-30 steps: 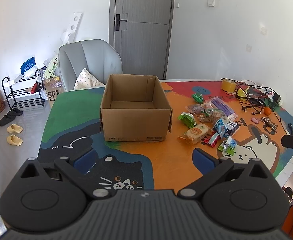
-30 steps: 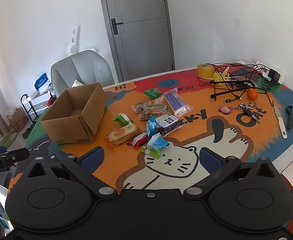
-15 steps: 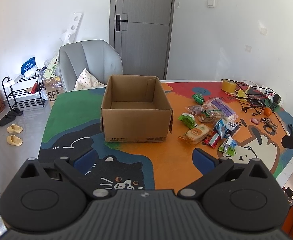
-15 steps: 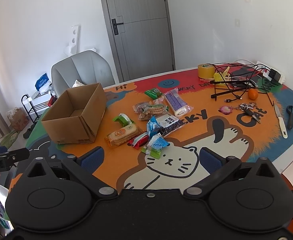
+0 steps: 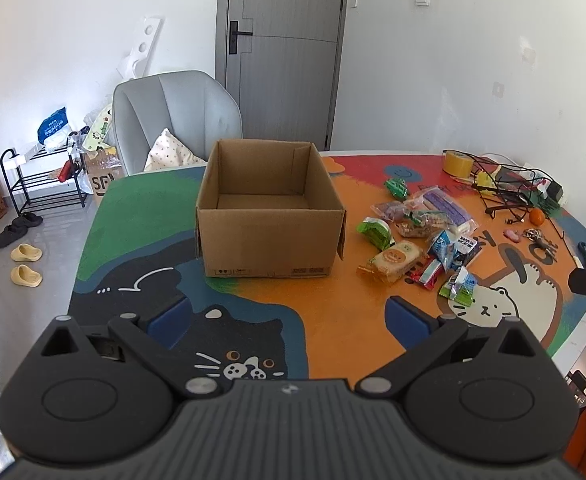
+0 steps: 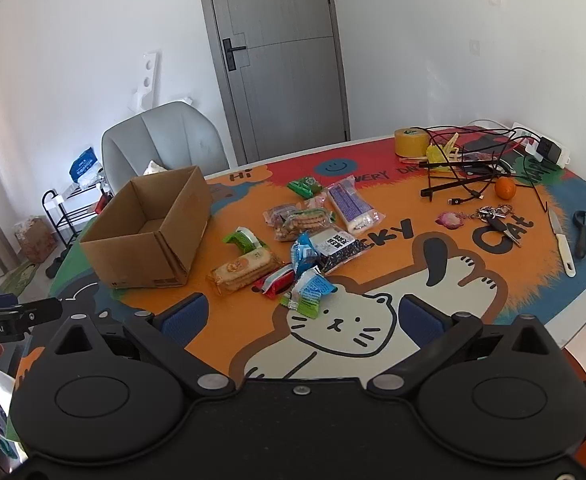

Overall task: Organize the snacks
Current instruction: 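Reach the left tool to the cream bread bun while the right tool grasps the blue chip bag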

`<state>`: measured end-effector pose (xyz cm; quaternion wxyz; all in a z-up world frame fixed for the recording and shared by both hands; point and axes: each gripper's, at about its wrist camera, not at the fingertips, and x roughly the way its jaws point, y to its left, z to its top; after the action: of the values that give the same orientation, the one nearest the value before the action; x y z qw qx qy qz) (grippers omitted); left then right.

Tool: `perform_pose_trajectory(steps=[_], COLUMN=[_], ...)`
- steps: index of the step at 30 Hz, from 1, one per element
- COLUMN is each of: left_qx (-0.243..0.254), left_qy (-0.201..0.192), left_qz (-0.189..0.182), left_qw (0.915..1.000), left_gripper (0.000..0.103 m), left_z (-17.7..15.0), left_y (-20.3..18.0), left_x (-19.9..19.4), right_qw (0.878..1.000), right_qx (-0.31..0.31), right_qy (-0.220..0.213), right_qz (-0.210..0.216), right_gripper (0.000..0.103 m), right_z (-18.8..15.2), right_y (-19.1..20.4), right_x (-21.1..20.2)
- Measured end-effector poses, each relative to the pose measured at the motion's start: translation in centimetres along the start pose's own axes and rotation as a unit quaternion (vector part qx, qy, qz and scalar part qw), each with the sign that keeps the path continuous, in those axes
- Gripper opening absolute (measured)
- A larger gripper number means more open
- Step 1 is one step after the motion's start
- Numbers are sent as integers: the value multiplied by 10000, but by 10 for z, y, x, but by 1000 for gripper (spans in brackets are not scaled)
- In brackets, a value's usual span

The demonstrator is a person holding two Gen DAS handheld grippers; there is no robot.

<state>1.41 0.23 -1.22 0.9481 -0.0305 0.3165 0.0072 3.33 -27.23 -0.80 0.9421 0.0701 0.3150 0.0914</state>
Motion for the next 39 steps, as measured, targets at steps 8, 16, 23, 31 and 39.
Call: perform_pose_trajectory(steps=[8,16,23,31,39], left_qx=[22,55,104,223,269], left_qy=[69,145,-44,-31,12], left_qz=[-12,-140,-322,-342,-298], left_qw=[10000,9998,9994,9992,9992], left_gripper=[102,102,102,100,96], left_z=[0,-3,1,-1,-1], left_y=[-13,-33,-53,-76,-90], left_x=[26,55,75,106,134], right_qw=[9998,9997,9995,9993,9987], right_qx=[31,92,216,304,486], right_qy=[116,132,65,117,6], right_qz=[-153,-174,-199,-173,-160], right_gripper=[103,103,103,103,97], right_z=[-7,-14,-17,-24,-24], right_y=[-7,-18,-29,-32,-40], right_x=[21,46,71,101,122])
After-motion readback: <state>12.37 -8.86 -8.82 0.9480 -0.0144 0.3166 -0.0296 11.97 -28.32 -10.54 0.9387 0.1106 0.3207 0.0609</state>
